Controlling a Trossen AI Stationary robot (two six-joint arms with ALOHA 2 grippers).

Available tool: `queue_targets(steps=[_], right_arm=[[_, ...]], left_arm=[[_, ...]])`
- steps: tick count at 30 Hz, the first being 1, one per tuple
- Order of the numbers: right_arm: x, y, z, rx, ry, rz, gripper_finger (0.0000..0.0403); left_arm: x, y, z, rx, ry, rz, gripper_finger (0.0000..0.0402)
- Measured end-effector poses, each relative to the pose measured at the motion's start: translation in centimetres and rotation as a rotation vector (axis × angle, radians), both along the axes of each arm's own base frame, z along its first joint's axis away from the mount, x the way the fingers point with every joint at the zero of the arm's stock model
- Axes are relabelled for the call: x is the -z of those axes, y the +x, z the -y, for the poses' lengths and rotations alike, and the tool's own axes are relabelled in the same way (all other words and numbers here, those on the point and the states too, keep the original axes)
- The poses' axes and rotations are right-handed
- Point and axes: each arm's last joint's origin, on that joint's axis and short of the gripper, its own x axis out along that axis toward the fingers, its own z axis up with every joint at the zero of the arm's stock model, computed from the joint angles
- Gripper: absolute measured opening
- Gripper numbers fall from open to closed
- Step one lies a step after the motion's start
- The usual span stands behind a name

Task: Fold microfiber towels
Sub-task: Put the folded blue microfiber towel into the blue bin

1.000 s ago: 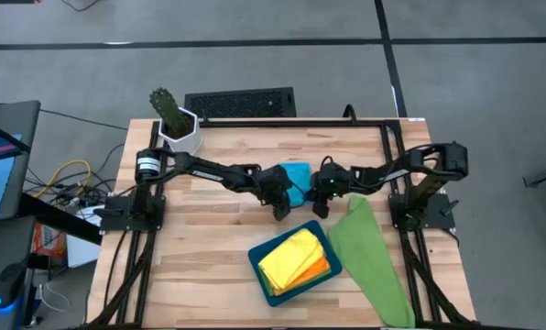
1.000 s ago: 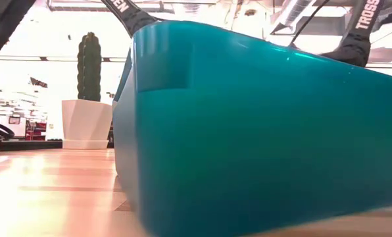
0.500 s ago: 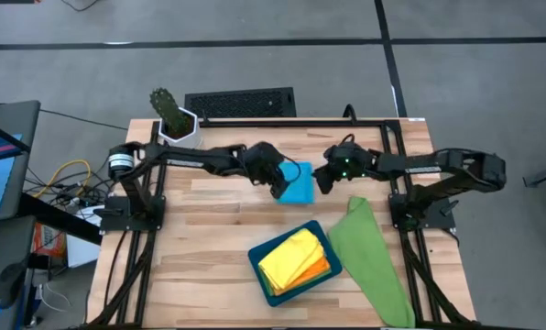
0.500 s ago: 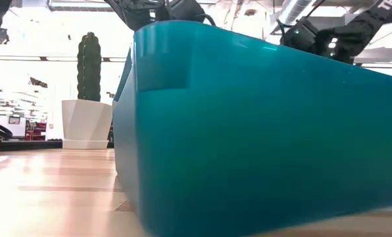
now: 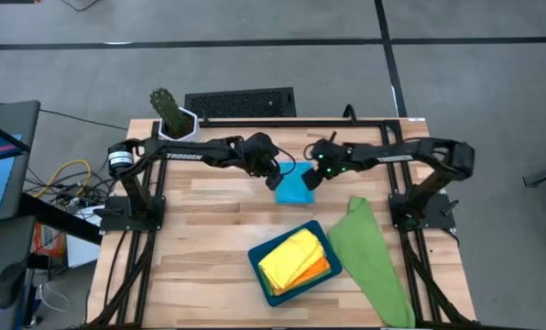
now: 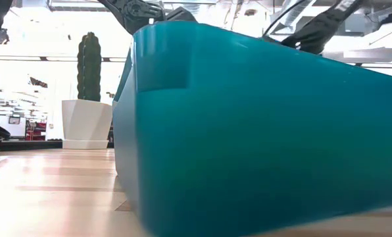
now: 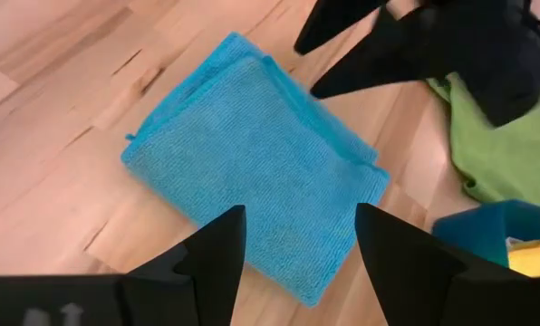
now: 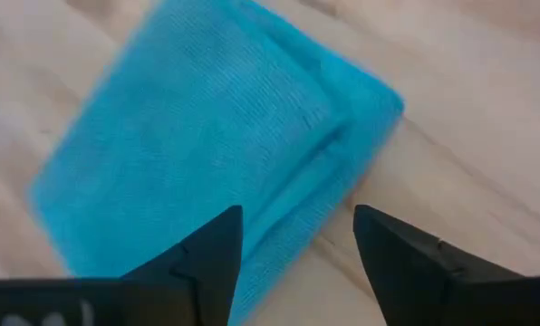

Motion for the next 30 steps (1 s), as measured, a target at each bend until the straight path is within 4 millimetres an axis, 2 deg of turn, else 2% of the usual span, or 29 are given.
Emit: queue_targets(steps=[4,14,16,18,23,28,30], right_arm=[[1.8,1.3,0.5,0.08,0.053,-0.018,0.0227],[3.8,3.9,1.1,0.136,0.121,-0.04,0.0217],[4.1,4.3,1.1,0.14,0.127,-0.06,0.0198],[4.2,4.5,1.2,0.131,0.132,-0.092,0.0161],[4.0,4.8,1.4,0.054,0.125,-0.103,0.0029],[2.3,5.1,2.5,0.04,0.151,-0.082,0.002],[0.8,5.4,2.6,0.018,0.141,-0.048,0.0019]], left_arm=[[0.1,-0.1,0.0,0.019,0.01,-0.016,0.02],[0.2,-0.2,0.1,0.071,0.031,-0.03,0.0197],[0.3,-0.3,0.2,0.079,0.035,-0.04,0.0197],[0.3,-0.3,0.2,0.085,0.039,-0.047,0.0197],[0.0,-0.8,0.1,0.121,0.024,-0.058,0.0197],[-2.3,-2.5,-0.6,0.108,0.032,-0.042,0.0197],[-3.6,-3.6,-0.8,0.098,0.047,-0.034,0.0197]])
